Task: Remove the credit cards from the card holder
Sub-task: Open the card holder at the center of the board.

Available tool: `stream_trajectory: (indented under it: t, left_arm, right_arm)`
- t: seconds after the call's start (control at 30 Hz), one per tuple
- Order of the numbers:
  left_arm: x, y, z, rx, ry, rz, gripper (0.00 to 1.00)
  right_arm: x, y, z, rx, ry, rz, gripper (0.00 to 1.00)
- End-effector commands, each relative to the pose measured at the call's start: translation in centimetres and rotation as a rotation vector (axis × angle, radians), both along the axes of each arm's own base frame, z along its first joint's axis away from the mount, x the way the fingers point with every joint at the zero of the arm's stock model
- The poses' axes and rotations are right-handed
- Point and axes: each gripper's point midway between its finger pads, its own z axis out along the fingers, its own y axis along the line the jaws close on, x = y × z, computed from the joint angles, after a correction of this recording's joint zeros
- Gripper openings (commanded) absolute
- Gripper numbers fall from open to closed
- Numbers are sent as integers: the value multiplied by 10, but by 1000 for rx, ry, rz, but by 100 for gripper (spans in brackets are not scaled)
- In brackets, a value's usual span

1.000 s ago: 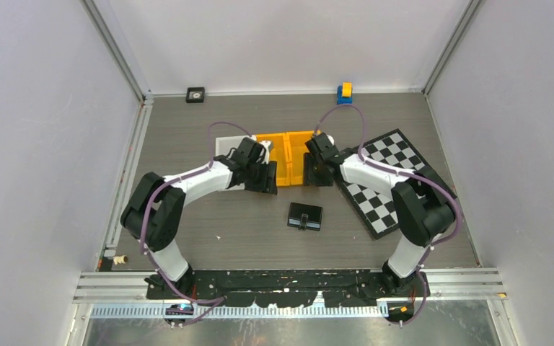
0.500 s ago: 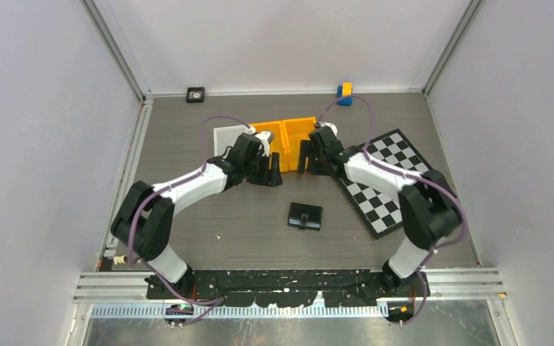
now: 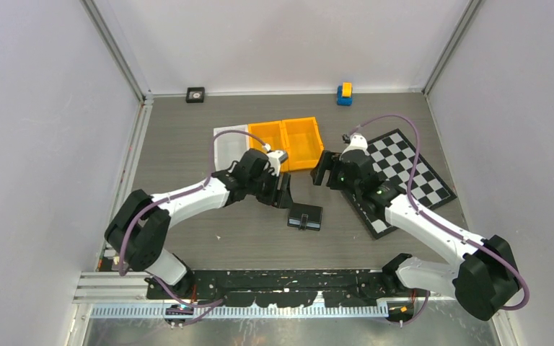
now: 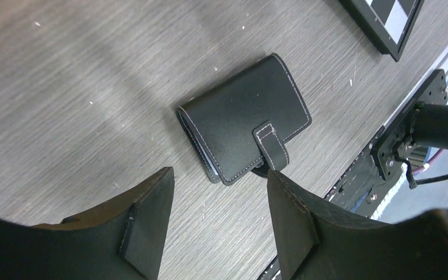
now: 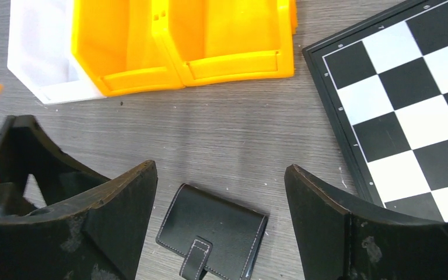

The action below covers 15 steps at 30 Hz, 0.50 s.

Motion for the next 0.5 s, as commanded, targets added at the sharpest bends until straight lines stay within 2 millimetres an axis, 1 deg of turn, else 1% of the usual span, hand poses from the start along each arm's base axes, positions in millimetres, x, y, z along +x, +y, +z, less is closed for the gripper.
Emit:
stream_trajectory:
  t: [0.0,0.2,0.23,0.37,0.4,0.43,0.47]
  left_arm:
    - [-10,-8,-4,-31,61,-37,61]
    - [-20,-21,-20,-47,203,-72,58]
    - [-21,-22,-25,-41,218,-70,57]
    - [-21,-24,-30,-42,243,-60,57]
    - [-22,-26,-30,-59,254,-67,56]
    - [-24,-30,-28,-83,267,-79,50]
    - [-26,-35,-25,-117,279,-94,43]
  right_arm:
    - [6,11,21,66,-85,37,85]
    - [7,11,21,60,-79,36,84]
    - [6,11,21,61,-80,38,84]
    - [5,12,24,68,-82,40,84]
    - [5,12,24,70,-83,40,84]
    - [5,11,24,72,-85,39,84]
    - [4,11,24,72,-86,39,84]
